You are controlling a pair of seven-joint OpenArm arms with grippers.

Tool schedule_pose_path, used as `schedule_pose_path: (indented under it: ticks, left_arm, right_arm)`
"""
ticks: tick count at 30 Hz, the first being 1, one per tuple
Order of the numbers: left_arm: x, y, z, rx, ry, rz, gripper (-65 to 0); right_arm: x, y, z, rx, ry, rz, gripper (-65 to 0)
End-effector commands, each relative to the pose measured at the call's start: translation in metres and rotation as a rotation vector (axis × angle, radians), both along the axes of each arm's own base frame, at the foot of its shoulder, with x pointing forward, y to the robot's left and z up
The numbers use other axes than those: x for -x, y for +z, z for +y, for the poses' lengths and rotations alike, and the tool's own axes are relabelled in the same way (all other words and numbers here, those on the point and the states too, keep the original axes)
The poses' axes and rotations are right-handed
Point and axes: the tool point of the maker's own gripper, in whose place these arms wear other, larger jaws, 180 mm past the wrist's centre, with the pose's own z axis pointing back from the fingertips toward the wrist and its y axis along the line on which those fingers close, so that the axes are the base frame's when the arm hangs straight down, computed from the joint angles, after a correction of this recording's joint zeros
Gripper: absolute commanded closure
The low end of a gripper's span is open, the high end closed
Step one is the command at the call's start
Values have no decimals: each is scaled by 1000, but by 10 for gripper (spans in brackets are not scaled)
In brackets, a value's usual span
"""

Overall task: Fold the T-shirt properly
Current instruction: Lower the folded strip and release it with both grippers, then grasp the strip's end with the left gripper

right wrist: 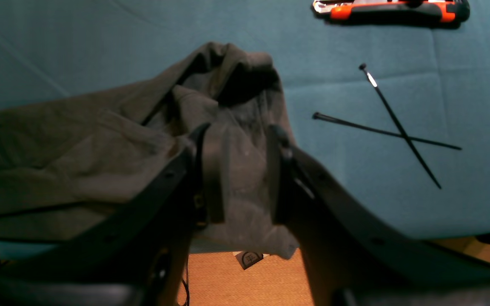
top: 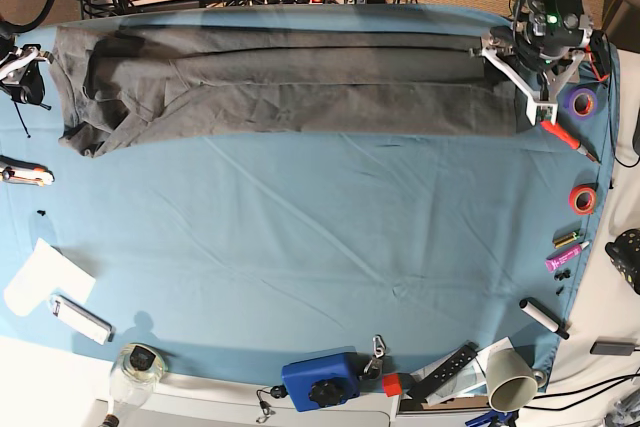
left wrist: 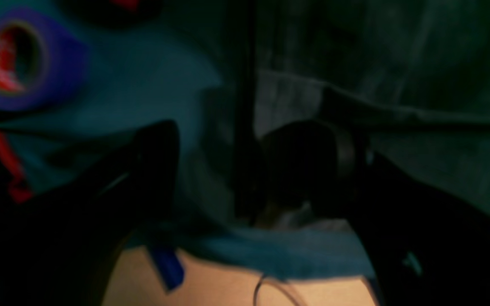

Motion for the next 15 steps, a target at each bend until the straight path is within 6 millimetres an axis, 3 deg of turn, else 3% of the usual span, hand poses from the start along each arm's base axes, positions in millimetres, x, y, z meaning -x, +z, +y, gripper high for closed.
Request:
schedule_pose_path:
  ticks: [1, 4, 8, 11, 15]
  left_arm:
    - [0, -6, 3, 6, 9, 18, -450]
    - [3, -23, -6, 86, 12, 90, -433]
    - [10, -30, -14, 139, 4, 150, -348]
    - [17, -32, -19, 166, 1, 195, -247]
    - [25, -29, -21, 165, -9, 239, -63]
  right_arm:
    - [-5, 14, -3, 33, 17, -35, -157]
    - [-5, 14, -3, 33, 17, -35, -157]
    - [-5, 14, -3, 33, 17, -35, -157]
    - [-5, 14, -3, 33, 17, -35, -157]
    - [-5, 14, -3, 34, 18, -35, -157]
